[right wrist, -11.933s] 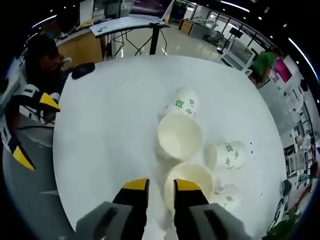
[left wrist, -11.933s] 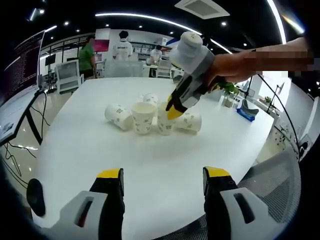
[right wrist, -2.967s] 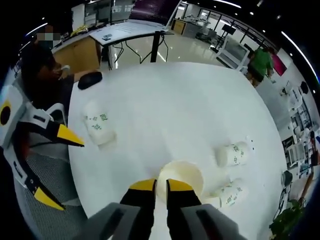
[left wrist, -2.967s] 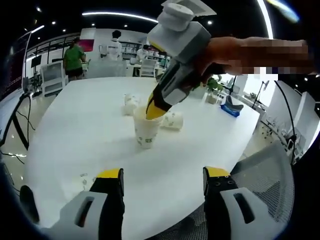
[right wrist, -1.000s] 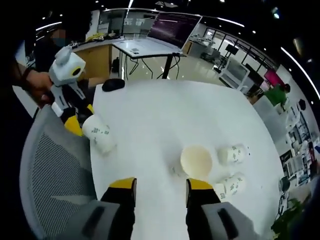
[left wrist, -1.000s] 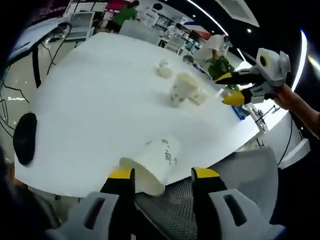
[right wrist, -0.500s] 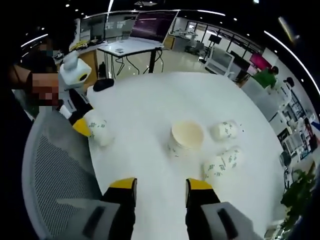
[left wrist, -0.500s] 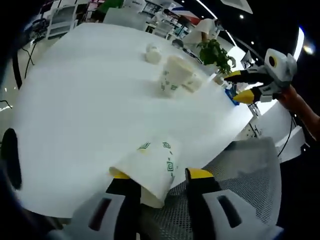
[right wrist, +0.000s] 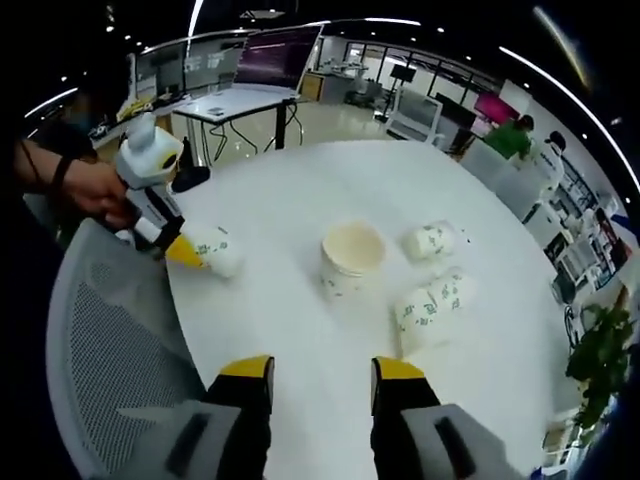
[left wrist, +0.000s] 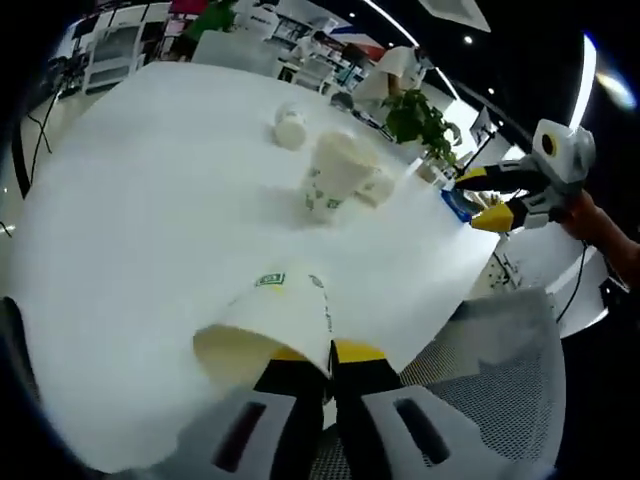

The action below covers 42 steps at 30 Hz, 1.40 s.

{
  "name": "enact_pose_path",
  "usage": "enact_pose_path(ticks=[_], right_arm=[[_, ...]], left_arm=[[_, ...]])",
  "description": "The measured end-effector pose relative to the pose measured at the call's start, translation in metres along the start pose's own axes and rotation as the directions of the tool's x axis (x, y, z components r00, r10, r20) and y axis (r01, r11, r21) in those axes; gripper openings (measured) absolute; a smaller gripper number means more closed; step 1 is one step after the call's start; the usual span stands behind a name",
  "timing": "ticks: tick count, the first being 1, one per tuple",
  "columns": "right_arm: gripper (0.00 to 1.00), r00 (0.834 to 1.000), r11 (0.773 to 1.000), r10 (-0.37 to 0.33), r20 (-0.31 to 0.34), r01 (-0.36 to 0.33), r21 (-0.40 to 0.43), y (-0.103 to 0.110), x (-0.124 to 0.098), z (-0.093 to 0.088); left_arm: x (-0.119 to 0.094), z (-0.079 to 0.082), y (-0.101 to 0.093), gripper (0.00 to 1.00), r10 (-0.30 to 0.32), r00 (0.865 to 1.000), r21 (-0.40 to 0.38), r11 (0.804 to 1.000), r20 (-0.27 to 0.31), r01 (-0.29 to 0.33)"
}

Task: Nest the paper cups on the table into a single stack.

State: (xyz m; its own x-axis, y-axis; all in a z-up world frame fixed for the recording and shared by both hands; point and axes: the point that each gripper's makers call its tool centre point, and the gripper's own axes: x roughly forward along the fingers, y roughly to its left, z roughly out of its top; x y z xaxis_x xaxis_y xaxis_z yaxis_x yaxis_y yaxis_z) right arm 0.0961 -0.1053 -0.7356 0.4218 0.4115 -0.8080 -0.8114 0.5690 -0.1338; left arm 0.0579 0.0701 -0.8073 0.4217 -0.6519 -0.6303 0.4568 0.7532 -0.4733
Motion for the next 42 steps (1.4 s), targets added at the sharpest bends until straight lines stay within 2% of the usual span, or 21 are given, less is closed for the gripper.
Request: enact_pose_path(ticks=[8, 12, 13, 15, 21, 29, 35, 42], right_arm=[[0.38, 1.0, 0.999, -0.007, 0.005, 0.007, 0.041, 0.007, 0.002, -0.015], [0.38, 1.0, 0.998, -0.021, 0.017, 0.02, 0.056, 0.007, -0.002, -0.014], [0.38, 0.999, 0.997, -0.024, 0.029, 0.021, 0.074, 0.007, -0.003, -0.014], [0.38, 0.999, 0.996, -0.022, 0.045, 0.018, 0.093, 0.009, -0.004, -0.015], [0.38, 0.998, 0.994, -0.018, 0.063, 0.011, 0.106, 0.009, -0.004, -0.019], [0.38, 0.996, 0.994, -0.024, 0.085, 0.015, 0.11, 0.006, -0.007, -0.02], [0.38, 0.995, 0.991, -0.042, 0.095, 0.029, 0.127, 0.004, -0.008, -0.021], [0.4, 0.992, 0.985, -0.062, 0.108, 0.043, 0.17, 0.001, -0.01, -0.026]], left_arm=[[-0.007, 0.013, -0.008, 0.0, 0.038, 0.999, 0.061, 0.997, 0.007, -0.038], [-0.014, 0.024, -0.014, 0.0, 0.057, 0.998, 0.089, 0.994, 0.012, -0.058], [-0.012, 0.025, -0.009, 0.0, 0.065, 0.998, 0.1, 0.993, 0.011, -0.066], [-0.013, 0.032, -0.012, 0.0, 0.075, 0.997, 0.118, 0.99, 0.014, -0.076], [-0.014, 0.049, -0.012, 0.0, 0.103, 0.994, 0.124, 0.987, 0.033, -0.106], [-0.005, 0.071, -0.013, 0.0, 0.127, 0.99, 0.147, 0.98, 0.058, -0.135], [-0.003, 0.088, -0.031, 0.0, 0.129, 0.989, 0.18, 0.974, 0.065, -0.139], [0.006, 0.105, -0.031, 0.0, 0.127, 0.989, 0.229, 0.963, 0.07, -0.14]])
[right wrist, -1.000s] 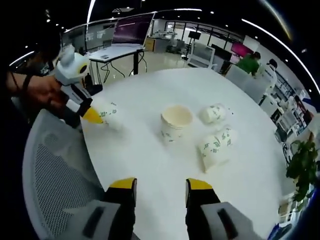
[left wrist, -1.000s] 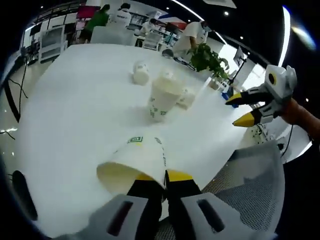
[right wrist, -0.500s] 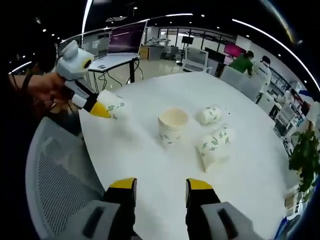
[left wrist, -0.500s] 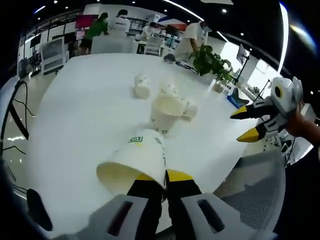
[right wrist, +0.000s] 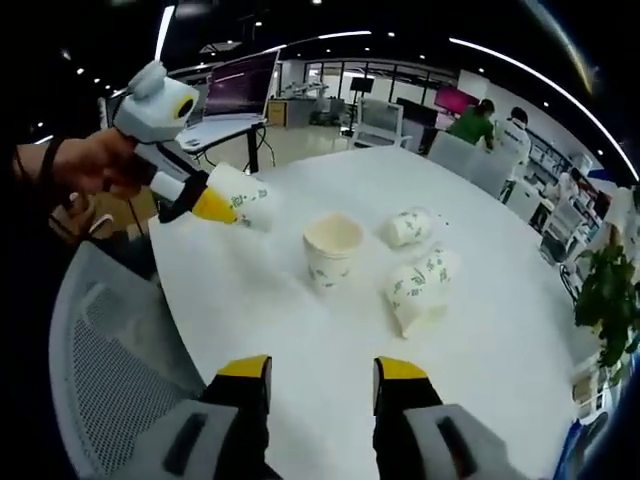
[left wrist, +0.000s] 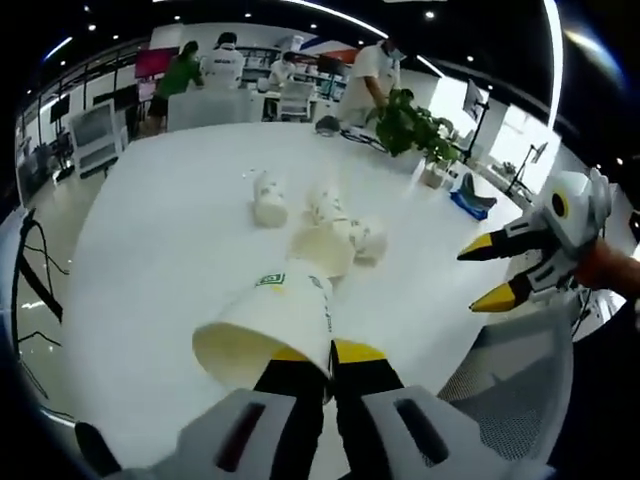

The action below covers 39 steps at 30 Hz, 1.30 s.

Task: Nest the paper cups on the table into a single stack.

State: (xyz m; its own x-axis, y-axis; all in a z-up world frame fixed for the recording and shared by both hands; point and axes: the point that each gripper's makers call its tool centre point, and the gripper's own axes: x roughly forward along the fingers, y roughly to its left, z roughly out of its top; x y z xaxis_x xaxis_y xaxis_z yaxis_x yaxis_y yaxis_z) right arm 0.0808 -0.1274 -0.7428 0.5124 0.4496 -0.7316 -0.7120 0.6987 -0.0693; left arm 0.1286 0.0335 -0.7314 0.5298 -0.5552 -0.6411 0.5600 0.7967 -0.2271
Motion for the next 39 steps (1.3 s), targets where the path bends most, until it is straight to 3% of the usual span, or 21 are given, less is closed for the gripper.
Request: enact_pose_path(ticks=[11, 15, 22, 29, 35, 39], right_arm=[[0.48, 0.999, 0.999, -0.036, 0.034, 0.035, 0.041, -0.003, -0.01, 0.003], [0.54, 0.994, 0.996, -0.068, 0.087, 0.062, 0.065, -0.007, -0.018, 0.011], [0.65, 0.982, 0.99, -0.1, 0.158, 0.082, 0.113, -0.012, -0.02, 0.017], [0.64, 0.988, 0.992, -0.085, 0.129, 0.072, 0.1, -0.008, -0.013, 0.01], [0.64, 0.991, 0.995, -0.081, 0.104, 0.075, 0.059, -0.003, -0.012, 0.007], [0.64, 0.991, 0.996, -0.088, 0.098, 0.085, 0.041, -0.007, -0.011, 0.009]], left_arm=[[0.005, 0.037, -0.002, 0.0, 0.002, 1.0, 0.122, 0.992, -0.011, -0.001], [0.01, 0.045, -0.005, 0.0, -0.009, 0.999, 0.183, 0.983, -0.044, 0.017], [0.024, 0.049, -0.008, 0.0, -0.019, 0.991, 0.293, 0.954, -0.134, 0.057], [0.04, 0.054, -0.008, 0.0, -0.013, 0.982, 0.331, 0.94, -0.19, 0.076], [0.051, 0.045, -0.005, 0.0, 0.03, 0.959, 0.394, 0.915, -0.282, 0.087], [0.052, 0.043, -0.01, 0.0, 0.046, 0.951, 0.424, 0.901, -0.307, 0.094]])
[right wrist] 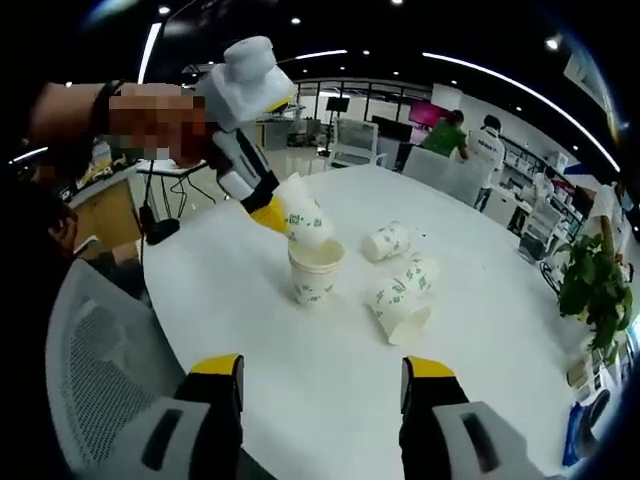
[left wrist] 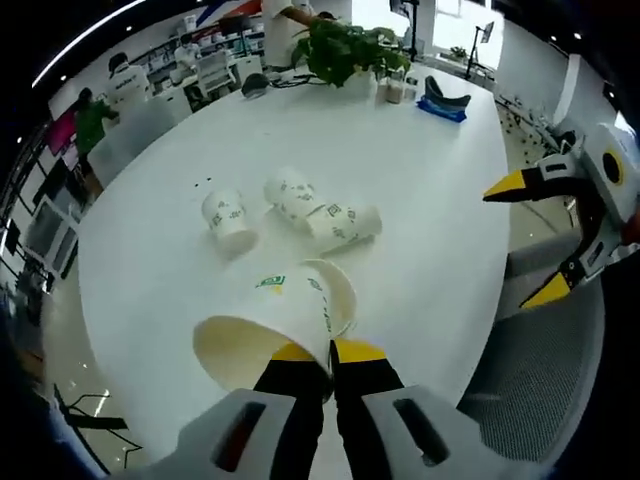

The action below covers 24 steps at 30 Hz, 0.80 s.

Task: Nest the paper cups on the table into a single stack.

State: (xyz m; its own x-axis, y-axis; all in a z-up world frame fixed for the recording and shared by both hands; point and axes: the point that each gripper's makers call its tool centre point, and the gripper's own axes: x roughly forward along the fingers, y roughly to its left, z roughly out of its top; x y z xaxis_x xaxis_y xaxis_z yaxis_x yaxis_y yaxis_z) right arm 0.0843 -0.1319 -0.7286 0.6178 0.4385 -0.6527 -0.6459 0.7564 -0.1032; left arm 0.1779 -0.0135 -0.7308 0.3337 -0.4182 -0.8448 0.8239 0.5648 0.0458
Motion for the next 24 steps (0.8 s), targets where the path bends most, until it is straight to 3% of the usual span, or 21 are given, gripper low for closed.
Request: enact_pose_path(ticks=[20, 24], right_arm=[[0.64, 1.0, 1.0, 0.011, -0.01, -0.011, -0.006, 0.008, -0.002, 0.0], [0.64, 1.0, 1.0, 0.012, -0.017, -0.012, -0.006, 0.009, -0.004, -0.001]], left_arm=[[0.013, 0.009, -0.01, 0.05, -0.002, 0.999, 0.068, 0.998, -0.046, 0.005], [0.017, 0.009, -0.01, 0.12, 0.002, 0.999, 0.062, 0.998, -0.043, 0.001]])
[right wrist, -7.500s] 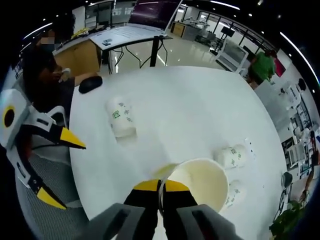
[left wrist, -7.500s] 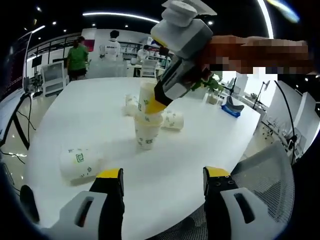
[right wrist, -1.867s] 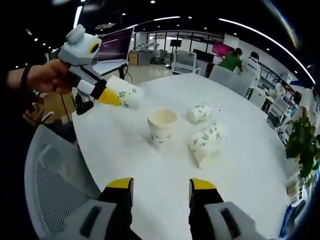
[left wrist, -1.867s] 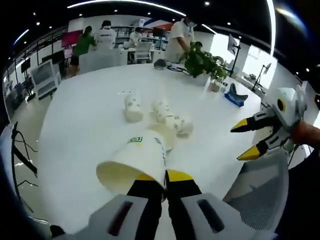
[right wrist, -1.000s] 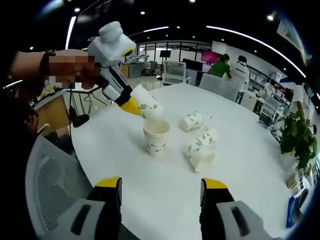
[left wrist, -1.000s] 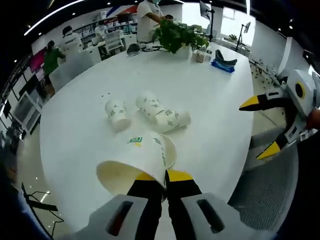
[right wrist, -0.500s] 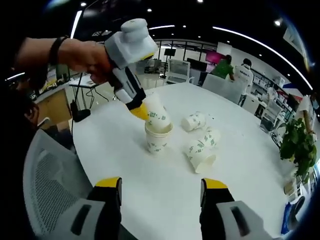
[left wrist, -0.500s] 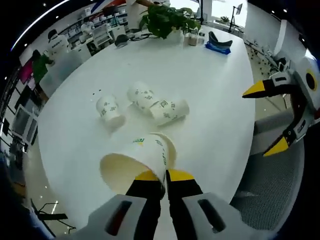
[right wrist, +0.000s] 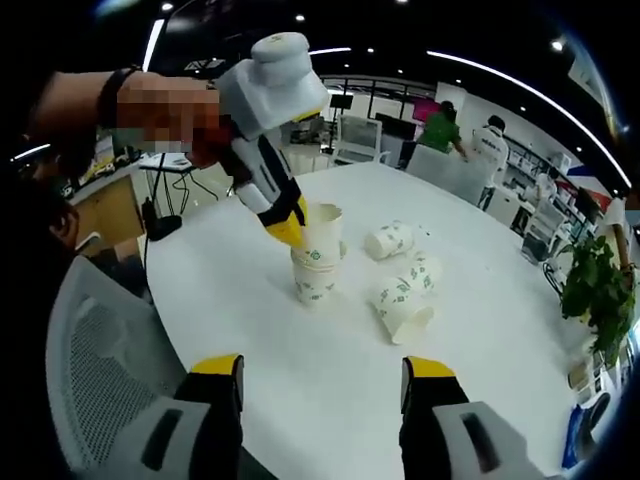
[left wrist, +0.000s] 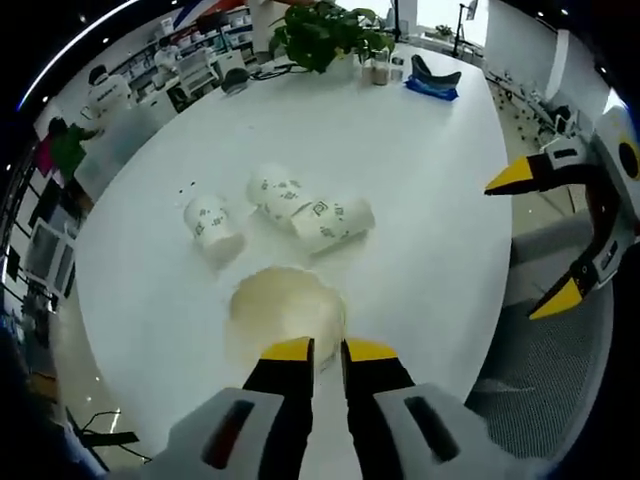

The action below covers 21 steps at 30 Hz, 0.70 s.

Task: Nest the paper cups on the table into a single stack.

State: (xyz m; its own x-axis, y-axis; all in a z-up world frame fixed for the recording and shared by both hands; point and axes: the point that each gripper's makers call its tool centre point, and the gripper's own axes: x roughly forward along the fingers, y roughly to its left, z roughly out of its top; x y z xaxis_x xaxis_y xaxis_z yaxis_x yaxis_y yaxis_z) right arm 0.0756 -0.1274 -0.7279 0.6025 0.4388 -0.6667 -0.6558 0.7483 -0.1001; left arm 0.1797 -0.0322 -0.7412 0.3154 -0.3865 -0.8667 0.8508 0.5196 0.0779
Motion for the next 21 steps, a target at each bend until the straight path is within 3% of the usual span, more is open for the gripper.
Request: enact_pose_path(ticks=[5, 9, 14, 16, 19, 21], right_arm=[[0.64, 1.0, 1.0, 0.002, 0.002, -0.002, 0.004, 0.001, -0.002, 0.001], [0.65, 1.0, 1.0, 0.005, -0.005, -0.005, 0.007, 0.001, 0.0, -0.001], [0.64, 1.0, 1.0, 0.019, -0.013, -0.019, 0.003, 0.004, 0.005, -0.005], [0.64, 1.0, 1.0, 0.022, -0.012, -0.022, 0.002, 0.005, 0.006, -0.005], [0.64, 1.0, 1.0, 0.028, -0.012, -0.028, 0.004, 0.005, 0.009, -0.006], [0.64, 1.0, 1.0, 0.029, -0.01, -0.029, 0.009, 0.006, 0.01, -0.005]], left_arm=[[0.004, -0.002, -0.004, 0.18, -0.004, 1.0, -0.014, 1.0, 0.011, 0.004], [0.001, 0.0, -0.008, 0.29, 0.001, 0.999, -0.01, 1.0, 0.043, 0.0], [-0.004, -0.002, -0.008, 0.34, 0.011, 0.995, -0.041, 0.999, 0.102, -0.007], [-0.007, -0.003, -0.005, 0.37, 0.026, 0.99, -0.068, 0.998, 0.138, -0.017], [-0.017, 0.004, -0.001, 0.44, 0.086, 0.964, -0.101, 0.993, 0.25, -0.062], [-0.021, 0.0, 0.001, 0.48, 0.098, 0.953, -0.146, 0.988, 0.286, -0.058]])
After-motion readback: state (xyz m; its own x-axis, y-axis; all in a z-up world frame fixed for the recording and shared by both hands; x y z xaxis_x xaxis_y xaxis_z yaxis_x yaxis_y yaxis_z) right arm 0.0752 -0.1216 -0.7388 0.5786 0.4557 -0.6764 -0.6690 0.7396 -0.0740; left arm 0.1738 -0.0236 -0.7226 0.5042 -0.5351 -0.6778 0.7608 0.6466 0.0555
